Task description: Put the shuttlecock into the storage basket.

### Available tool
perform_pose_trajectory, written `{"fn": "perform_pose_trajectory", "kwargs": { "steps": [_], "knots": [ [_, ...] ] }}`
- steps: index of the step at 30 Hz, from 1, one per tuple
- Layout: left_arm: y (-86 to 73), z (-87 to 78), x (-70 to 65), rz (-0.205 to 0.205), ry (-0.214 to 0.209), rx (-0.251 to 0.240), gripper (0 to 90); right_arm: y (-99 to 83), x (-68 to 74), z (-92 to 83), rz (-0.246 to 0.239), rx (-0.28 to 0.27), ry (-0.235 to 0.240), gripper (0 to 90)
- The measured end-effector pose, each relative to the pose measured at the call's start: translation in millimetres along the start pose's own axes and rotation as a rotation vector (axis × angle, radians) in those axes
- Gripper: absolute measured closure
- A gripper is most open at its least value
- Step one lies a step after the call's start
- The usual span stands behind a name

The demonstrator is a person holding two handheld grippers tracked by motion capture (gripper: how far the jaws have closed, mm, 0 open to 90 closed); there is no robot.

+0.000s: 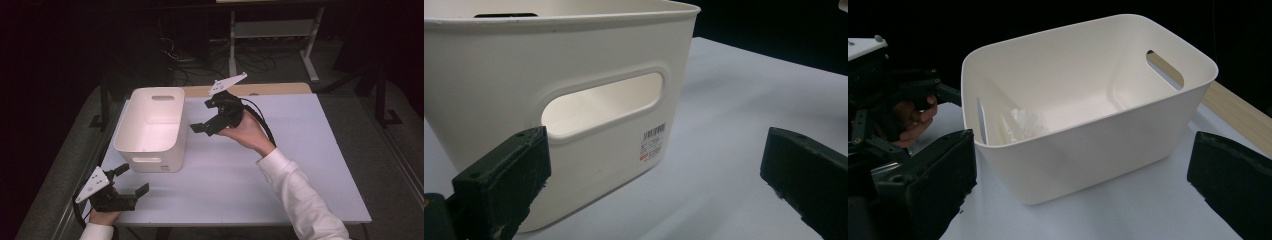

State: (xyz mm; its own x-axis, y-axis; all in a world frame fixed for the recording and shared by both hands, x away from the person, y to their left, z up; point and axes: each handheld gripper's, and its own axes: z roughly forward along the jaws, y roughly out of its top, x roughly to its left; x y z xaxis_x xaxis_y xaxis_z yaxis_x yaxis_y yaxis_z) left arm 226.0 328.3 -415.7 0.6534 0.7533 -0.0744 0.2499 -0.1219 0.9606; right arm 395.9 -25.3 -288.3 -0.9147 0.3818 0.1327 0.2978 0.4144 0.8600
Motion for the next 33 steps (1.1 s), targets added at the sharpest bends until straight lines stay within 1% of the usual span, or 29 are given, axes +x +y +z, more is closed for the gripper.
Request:
{"fn": "perform_pose_trajectory", "kwargs": {
  "steps": [5, 12, 17, 20, 33],
  "knots": [
    [0.0, 0.1, -0.1, -0.001, 0.001, 0.000, 0.0, -5.4, -1.0, -3.4, 0.004, 0.003, -0.004, 0.0],
    [0.0, 0.1, -0.2, -0.003, 0.001, 0.001, 0.0, -11.5, -1.7, -10.6, 0.000, -0.010, -0.016, 0.0],
    [0.1, -0.1, -0.2, 0.001, 0.003, 0.008, 0.0, -17.0, -1.2, -15.7, -0.003, -0.014, -0.031, 0.0],
    [0.1, 0.5, -0.8, -0.002, 0.003, 0.005, 0.0, -21.0, -1.2, -18.5, -0.010, -0.012, -0.054, 0.0],
    [0.0, 0.6, -0.7, 0.000, 0.002, 0.006, 0.0, -40.8, -5.9, -30.4, 0.012, -0.024, -0.077, 0.0]
  ]
}}
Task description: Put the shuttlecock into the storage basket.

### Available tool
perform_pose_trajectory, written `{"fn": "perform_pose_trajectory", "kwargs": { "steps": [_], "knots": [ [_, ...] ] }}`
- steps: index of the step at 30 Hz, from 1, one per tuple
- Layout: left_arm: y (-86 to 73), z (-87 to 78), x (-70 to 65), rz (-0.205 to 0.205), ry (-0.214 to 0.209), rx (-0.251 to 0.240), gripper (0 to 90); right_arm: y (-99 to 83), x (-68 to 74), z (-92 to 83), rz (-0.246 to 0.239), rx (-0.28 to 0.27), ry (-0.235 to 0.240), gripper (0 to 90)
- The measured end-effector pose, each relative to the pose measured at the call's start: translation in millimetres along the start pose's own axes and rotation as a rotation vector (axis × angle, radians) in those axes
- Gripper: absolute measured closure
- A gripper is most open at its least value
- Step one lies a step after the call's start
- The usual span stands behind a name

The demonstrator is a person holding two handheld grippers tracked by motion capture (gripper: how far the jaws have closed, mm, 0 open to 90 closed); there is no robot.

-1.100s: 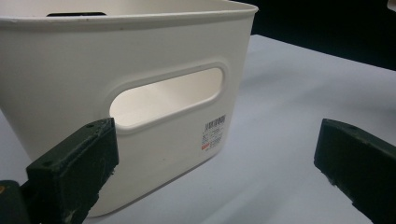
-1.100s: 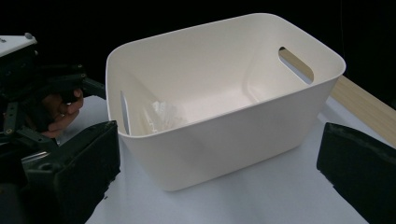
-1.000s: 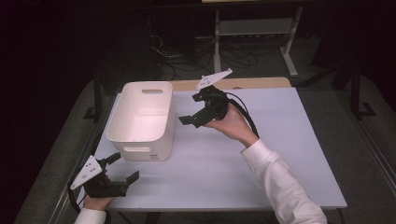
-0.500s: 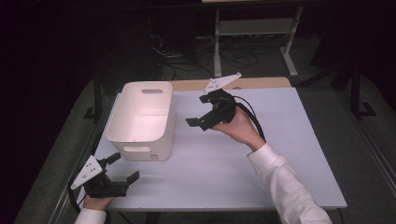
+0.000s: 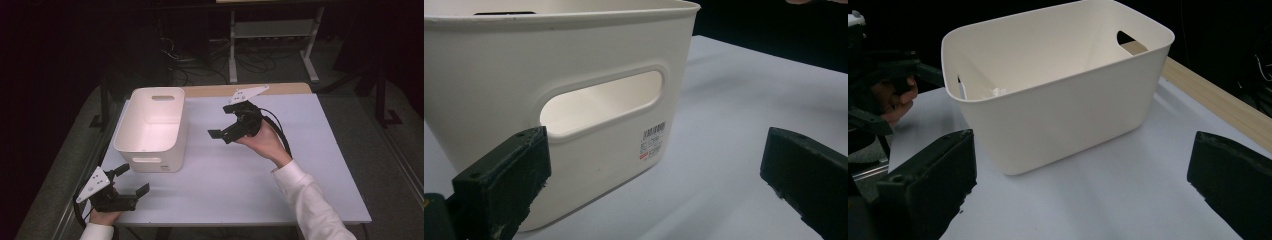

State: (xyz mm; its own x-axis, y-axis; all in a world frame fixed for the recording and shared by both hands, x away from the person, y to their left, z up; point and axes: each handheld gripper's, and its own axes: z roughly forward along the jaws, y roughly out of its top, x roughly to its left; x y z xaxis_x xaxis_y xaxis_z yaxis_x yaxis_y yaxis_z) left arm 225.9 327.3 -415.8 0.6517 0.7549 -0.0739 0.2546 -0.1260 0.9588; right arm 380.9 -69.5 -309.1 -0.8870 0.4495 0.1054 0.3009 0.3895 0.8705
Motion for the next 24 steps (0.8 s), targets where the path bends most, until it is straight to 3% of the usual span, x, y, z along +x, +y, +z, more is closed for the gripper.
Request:
{"fn": "perform_pose_trajectory", "kwargs": {
  "steps": [24],
  "knots": [
    [0.3, 0.5, 0.5, 0.005, 0.000, 0.010, 0.0, -30.1, -10.1, -19.3, 0.031, 0.007, -0.043, 0.0]
  ]
}}
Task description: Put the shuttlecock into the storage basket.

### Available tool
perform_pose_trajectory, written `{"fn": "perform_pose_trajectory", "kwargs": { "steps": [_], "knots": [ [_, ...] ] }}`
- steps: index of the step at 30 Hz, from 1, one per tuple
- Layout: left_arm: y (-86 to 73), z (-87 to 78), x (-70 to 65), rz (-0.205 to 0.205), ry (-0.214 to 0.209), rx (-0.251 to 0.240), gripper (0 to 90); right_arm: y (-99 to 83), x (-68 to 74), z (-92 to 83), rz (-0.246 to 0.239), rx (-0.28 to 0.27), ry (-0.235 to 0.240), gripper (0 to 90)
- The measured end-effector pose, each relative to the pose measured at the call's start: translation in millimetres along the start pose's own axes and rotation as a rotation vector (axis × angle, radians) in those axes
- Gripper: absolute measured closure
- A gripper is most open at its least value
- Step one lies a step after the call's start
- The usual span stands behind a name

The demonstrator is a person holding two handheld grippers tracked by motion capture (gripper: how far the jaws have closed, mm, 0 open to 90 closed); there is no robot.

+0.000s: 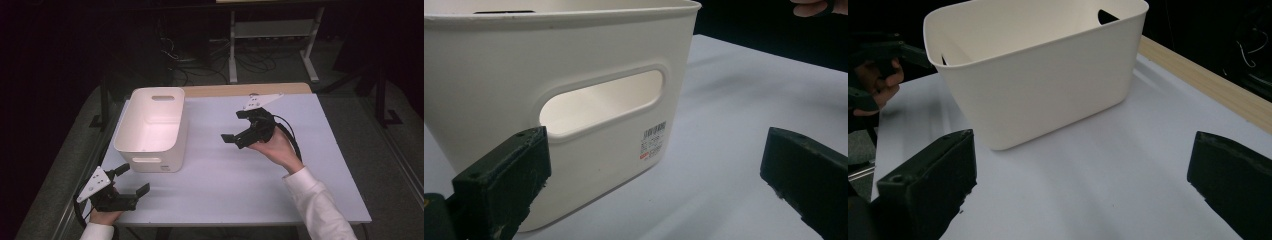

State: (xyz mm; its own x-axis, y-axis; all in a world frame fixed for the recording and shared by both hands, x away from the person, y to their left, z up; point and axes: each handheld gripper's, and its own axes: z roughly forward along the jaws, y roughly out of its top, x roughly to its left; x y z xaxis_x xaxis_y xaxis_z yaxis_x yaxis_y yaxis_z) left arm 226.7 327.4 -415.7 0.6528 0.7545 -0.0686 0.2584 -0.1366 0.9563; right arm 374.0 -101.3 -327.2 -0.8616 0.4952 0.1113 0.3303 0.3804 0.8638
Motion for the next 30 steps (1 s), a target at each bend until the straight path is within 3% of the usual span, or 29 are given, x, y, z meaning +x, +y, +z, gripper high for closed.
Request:
{"fn": "perform_pose_trajectory", "kwargs": {
  "steps": [12, 20, 30],
  "knots": [
    [-0.1, 0.6, 0.0, 0.005, 0.001, 0.005, 0.0, -20.9, -9.0, -12.4, 0.032, 0.000, -0.030, 0.0],
    [-0.1, 0.6, -0.2, 0.003, 0.001, 0.004, 0.0, -34.2, -15.4, -21.3, 0.069, -0.037, -0.033, 0.0],
    [-0.2, 0.5, -0.4, 0.000, 0.006, 0.006, 0.0, -46.9, -18.1, -24.1, 0.074, -0.018, -0.032, 0.0]
  ]
}}
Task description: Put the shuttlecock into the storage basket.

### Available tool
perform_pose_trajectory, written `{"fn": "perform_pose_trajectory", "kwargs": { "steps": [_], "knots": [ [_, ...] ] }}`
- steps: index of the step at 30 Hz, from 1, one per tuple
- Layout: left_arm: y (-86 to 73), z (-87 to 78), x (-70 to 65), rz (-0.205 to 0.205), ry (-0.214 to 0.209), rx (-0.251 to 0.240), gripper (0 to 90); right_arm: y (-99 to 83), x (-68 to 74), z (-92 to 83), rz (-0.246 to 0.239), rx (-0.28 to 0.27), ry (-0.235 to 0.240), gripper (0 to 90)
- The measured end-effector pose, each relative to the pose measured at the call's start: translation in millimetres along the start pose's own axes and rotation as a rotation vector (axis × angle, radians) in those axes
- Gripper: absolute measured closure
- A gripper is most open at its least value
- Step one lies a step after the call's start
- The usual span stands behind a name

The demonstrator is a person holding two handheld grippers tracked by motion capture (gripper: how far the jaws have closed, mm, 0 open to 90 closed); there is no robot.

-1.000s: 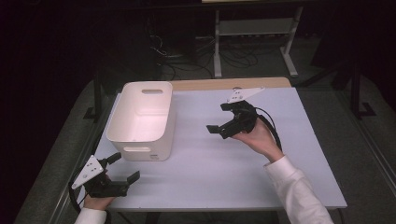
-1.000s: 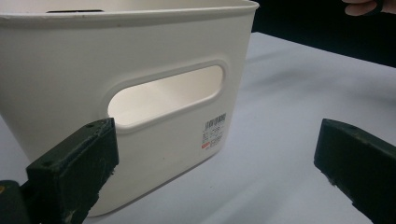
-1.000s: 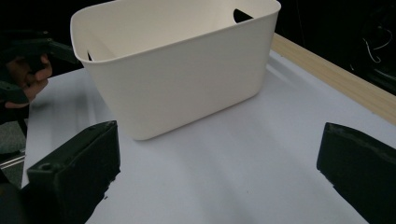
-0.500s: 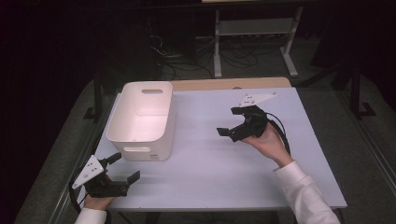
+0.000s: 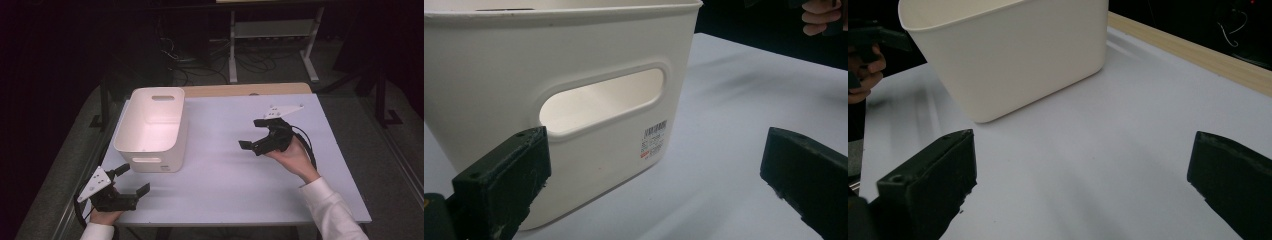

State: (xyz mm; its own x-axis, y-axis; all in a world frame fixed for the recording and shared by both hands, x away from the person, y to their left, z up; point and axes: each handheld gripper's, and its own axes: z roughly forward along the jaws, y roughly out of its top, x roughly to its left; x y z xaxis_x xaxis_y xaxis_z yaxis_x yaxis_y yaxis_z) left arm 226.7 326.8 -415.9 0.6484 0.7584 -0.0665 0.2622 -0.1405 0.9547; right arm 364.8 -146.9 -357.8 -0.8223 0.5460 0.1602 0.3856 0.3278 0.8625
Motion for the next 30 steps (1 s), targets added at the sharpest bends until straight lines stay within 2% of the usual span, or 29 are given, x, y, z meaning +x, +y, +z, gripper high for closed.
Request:
{"fn": "perform_pose_trajectory", "kwargs": {
  "steps": [7, 16, 30],
  "knots": [
    [-0.1, 0.0, 0.2, -0.002, 0.000, 0.000, 0.0, -7.1, -1.1, -2.3, -0.001, 0.012, -0.006, 0.0],
    [-0.1, -0.1, 0.2, -0.004, 0.000, 0.000, 0.0, -13.9, -0.7, -7.3, -0.001, -0.008, -0.016, 0.0],
    [-0.1, -0.2, 0.0, -0.001, -0.004, 0.002, 0.0, -30.7, -2.6, -14.2, 0.022, 0.001, -0.029, 0.0]
  ]
}}
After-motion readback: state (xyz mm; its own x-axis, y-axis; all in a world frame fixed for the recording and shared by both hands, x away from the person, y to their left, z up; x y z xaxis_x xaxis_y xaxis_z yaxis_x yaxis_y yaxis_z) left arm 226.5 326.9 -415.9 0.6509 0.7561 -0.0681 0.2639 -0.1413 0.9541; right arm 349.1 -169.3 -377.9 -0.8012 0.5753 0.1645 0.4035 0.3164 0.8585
